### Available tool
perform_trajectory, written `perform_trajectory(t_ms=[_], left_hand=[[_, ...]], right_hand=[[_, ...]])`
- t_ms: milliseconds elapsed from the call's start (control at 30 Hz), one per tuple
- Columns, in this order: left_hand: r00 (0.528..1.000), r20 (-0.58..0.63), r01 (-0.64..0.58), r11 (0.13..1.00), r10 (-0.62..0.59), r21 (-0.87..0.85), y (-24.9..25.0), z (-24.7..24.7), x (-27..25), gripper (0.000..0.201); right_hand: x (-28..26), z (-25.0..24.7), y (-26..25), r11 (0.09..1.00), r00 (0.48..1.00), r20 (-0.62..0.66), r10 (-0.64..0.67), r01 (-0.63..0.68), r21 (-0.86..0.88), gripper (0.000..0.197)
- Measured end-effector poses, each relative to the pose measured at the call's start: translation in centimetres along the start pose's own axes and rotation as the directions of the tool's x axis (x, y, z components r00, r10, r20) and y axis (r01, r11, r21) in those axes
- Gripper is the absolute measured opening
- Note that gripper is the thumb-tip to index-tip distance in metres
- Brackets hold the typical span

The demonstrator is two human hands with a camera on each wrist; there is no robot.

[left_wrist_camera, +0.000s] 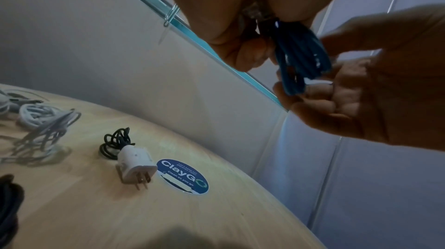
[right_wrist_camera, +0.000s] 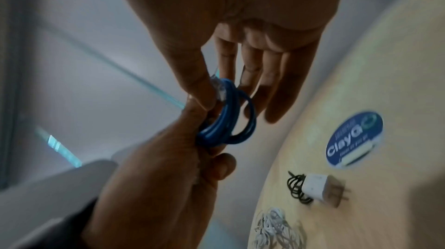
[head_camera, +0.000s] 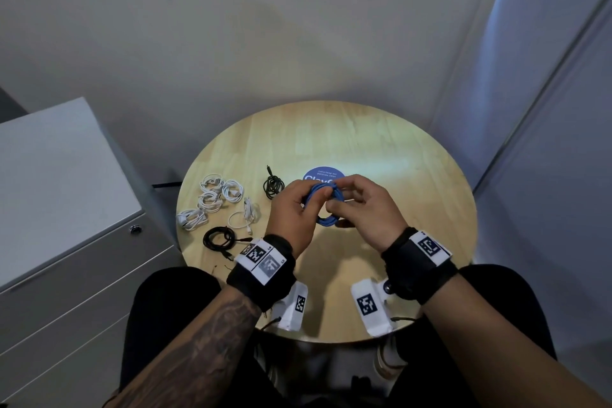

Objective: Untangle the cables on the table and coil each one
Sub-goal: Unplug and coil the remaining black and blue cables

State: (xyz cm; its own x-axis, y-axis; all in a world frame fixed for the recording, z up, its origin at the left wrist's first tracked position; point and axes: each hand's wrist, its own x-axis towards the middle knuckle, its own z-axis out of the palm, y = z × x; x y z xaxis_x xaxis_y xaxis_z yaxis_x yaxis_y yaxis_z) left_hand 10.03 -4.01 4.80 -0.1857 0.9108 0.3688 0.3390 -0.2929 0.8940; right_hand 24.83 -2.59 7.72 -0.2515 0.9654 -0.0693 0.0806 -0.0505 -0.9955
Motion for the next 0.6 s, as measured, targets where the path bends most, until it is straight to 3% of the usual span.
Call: perform_trajectory(t_ms=[67,167,267,333,400,500,600], left_hand=[[0.995,-0.050,0.078,0.991,-0.083,-0.107,0.5,0.2,-0.1,0.010],[0.953,-0.099,0.247,0.922,-0.288,-0.298,1.2,0.4,-0.2,0.015],[0.914,0.000,0.354,0.799,-0.405,-0.486,1.7,0.1,-0.2,0.022],[0.904,0.100,0.391,0.705,-0.417,-0.591,1.7,-0.1,0.0,0.027],[0.919,0.113,0.375,0.746,-0.378,-0.551,1.6,-0.3,0.2,0.022],[0.938,0.121,0.345,0.896,-0.324,-0.280,1.5,-0.3,-0.1,0.010],[0.901,0.180,0.425,0.886,-0.394,-0.186,1.6,-0.4,-0.2,0.014]], right_hand=[[-0.1,0.0,-0.2,0.999,0.999,0.053,-0.001,-0.001,0.051,0.024],[-0.2,-0.1,-0.2,0.971,0.994,0.104,0.036,-0.059,0.230,0.024],[-0.3,-0.3,-0.1,0.936,0.986,0.164,0.040,-0.094,0.338,0.027],[-0.4,-0.4,-0.2,0.930,0.984,0.177,0.030,-0.092,0.357,0.026],[-0.3,-0.3,-0.2,0.944,0.993,0.115,0.006,-0.043,0.326,0.026],[0.2,-0.2,-0.1,0.967,0.995,-0.059,-0.085,0.096,0.237,0.031],[0.3,0.1,0.0,0.964,0.980,-0.150,-0.133,0.163,0.208,0.033]])
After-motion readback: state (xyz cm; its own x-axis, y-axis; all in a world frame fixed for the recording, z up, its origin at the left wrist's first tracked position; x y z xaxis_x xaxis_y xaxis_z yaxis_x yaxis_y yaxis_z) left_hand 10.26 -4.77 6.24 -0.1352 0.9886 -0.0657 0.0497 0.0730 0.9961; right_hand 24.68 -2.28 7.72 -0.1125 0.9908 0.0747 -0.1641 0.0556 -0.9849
